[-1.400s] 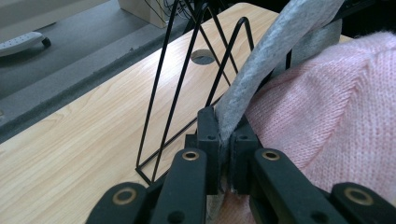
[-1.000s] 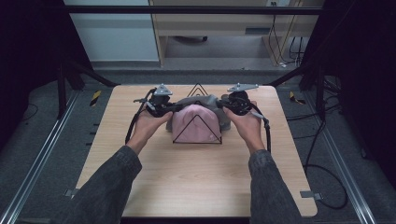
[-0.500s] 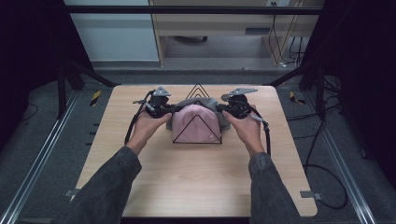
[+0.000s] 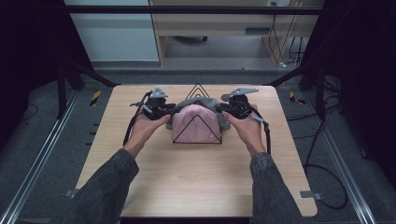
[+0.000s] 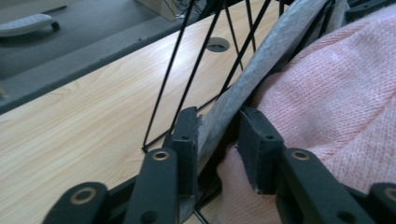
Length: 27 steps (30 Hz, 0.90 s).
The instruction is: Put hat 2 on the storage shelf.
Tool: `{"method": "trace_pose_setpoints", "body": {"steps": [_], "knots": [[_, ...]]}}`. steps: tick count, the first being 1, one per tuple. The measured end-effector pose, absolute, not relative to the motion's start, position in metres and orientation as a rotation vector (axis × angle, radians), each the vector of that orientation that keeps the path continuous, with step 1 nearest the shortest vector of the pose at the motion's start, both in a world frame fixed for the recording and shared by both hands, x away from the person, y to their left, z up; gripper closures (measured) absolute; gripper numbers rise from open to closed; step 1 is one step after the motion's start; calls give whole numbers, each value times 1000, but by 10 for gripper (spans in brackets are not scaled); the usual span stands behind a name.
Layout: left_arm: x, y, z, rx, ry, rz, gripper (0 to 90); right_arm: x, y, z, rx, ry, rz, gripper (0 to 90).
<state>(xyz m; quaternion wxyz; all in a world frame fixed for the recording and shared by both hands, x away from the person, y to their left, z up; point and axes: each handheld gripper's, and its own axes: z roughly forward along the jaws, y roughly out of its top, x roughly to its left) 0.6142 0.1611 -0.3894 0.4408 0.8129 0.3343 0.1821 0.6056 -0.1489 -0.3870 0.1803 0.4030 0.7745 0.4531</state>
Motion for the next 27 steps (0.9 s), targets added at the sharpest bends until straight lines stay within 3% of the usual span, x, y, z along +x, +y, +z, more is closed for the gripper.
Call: {"method": "trace_pose_setpoints", "body": {"steps": [15, 24, 27], "knots": [[600, 174, -370, 2014, 841, 526, 459, 593, -152, -372, 1110, 2151, 1294, 648], [592, 182, -359, 1992, 841, 545, 398, 584, -153, -358, 1110, 2105, 1329, 585], [587, 183, -353, 1999, 828, 555, 333, 579, -153, -354, 1099, 2102, 1330, 541]]}}
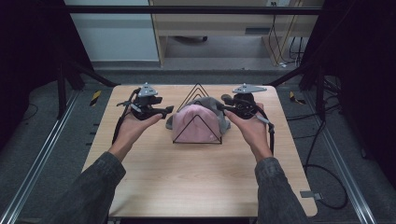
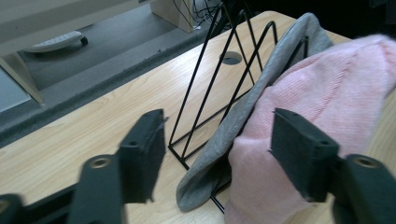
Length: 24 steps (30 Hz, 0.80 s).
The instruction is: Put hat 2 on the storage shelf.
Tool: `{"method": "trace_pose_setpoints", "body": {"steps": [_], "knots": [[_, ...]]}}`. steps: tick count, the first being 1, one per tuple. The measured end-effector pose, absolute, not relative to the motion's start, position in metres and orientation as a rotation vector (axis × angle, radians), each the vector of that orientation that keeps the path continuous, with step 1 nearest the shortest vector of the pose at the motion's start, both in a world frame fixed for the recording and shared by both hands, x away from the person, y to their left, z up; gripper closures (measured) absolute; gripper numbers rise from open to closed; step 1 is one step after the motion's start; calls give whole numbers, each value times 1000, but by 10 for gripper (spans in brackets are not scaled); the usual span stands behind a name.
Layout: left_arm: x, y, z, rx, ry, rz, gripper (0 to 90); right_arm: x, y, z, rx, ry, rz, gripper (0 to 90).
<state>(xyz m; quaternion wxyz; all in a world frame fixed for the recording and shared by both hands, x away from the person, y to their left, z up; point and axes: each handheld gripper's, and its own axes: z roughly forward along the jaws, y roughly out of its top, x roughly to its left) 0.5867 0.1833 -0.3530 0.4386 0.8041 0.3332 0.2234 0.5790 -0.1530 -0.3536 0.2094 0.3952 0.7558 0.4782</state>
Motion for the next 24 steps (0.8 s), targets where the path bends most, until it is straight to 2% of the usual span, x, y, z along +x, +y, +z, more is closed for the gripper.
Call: {"method": "trace_pose_setpoints", "body": {"steps": [4, 9, 15, 24], "knots": [[579, 184, -346, 1989, 819, 556, 194, 572, -152, -346, 1092, 2078, 1331, 444], [563, 183, -339, 2010, 767, 527, 91, 560, -148, -335, 1077, 2066, 1324, 276], [543, 183, -342, 2039, 720, 506, 53, 540, -145, -327, 1053, 2060, 1295, 147], [518, 183, -347, 2103, 667, 503, 45, 519, -148, -322, 1006, 2069, 1271, 85]]}}
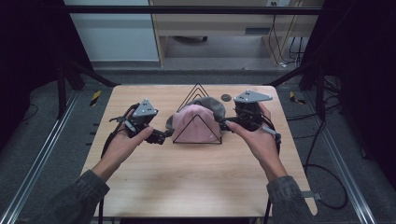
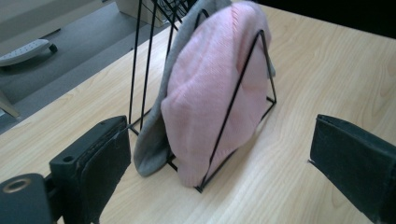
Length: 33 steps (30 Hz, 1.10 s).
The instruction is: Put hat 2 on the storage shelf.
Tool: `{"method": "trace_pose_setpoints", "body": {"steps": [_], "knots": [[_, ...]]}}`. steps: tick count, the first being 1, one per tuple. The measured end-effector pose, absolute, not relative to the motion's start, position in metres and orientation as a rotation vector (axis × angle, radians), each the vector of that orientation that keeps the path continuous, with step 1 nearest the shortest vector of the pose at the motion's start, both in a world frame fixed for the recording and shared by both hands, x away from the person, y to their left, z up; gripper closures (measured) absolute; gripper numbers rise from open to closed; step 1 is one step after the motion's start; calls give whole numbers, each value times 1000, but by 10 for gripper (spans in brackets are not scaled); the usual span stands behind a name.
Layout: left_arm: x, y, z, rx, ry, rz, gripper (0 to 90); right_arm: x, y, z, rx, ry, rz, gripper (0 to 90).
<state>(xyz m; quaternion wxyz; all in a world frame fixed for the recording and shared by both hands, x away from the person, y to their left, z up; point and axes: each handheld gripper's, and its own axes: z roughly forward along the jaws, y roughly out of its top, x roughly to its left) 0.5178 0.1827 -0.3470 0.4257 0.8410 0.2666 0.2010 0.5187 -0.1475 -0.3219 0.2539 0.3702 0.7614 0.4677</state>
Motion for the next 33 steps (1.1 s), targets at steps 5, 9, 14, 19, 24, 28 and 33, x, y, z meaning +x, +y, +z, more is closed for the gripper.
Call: {"method": "trace_pose_setpoints", "body": {"steps": [5, 9, 14, 19, 24, 28, 33], "knots": [[508, 187, -348, 2120, 657, 494, 46, 508, -152, -320, 984, 2070, 1258, 73], [503, 192, -353, 2137, 654, 492, 46, 502, -157, -320, 974, 2081, 1237, 66], [495, 199, -362, 2158, 650, 479, 46, 495, -166, -325, 968, 2085, 1208, 66], [489, 206, -366, 2157, 625, 479, 46, 486, -173, -334, 962, 2118, 1171, 68], [486, 213, -372, 2156, 632, 472, 46, 477, -179, -346, 952, 2148, 1132, 70], [483, 217, -381, 2150, 634, 459, 46, 473, -183, -354, 967, 2155, 1139, 72], [482, 220, -394, 2175, 643, 448, 46, 471, -186, -369, 990, 2160, 1148, 59]]}}
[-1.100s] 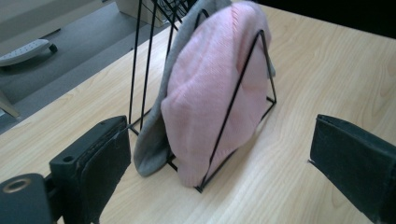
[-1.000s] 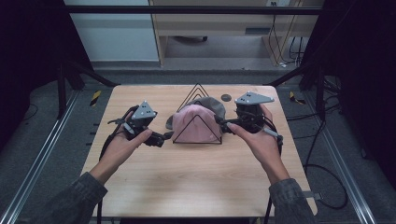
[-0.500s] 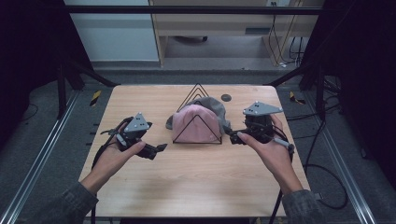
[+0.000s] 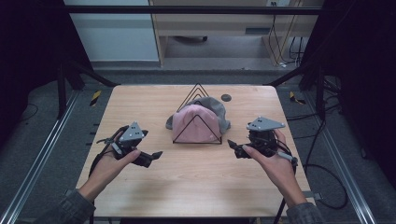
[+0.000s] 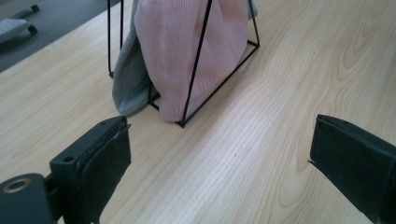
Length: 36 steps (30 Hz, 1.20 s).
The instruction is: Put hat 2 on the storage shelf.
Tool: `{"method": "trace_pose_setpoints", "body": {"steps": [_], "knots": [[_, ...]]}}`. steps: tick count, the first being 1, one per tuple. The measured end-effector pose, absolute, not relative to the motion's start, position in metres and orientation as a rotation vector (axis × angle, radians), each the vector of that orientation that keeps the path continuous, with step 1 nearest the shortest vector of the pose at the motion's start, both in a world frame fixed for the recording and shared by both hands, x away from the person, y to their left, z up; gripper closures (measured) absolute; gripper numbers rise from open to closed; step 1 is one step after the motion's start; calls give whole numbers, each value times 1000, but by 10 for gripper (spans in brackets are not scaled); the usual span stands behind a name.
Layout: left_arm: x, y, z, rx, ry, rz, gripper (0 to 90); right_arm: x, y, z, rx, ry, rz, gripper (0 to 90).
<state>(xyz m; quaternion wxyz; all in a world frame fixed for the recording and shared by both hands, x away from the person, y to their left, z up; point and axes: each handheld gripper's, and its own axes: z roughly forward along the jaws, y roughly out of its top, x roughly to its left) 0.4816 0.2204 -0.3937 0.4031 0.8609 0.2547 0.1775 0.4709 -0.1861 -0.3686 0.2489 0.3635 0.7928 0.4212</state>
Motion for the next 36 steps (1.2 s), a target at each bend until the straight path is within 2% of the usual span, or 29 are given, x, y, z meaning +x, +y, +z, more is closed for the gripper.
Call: {"method": "trace_pose_setpoints", "body": {"steps": [20, 36], "knots": [[485, 237, -450, 2245, 738, 378, 47, 465, -202, -451, 1159, 2247, 1060, 93], [488, 241, -482, 2298, 787, 311, 48, 464, -201, -479, 1205, 2295, 1000, 98]]}}
